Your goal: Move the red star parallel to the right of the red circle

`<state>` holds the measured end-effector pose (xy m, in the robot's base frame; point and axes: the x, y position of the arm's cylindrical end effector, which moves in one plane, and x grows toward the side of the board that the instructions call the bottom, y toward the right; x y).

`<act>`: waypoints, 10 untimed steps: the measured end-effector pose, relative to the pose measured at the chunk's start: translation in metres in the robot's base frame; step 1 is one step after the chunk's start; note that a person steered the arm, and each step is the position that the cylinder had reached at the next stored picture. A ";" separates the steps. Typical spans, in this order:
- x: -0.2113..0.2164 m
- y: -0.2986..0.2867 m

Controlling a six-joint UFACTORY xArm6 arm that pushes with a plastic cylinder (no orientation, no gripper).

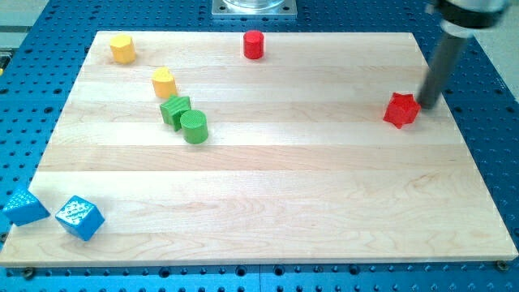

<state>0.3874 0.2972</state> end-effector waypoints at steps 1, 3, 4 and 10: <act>0.035 -0.063; 0.018 -0.123; 0.015 -0.161; -0.098 -0.071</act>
<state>0.2893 0.2257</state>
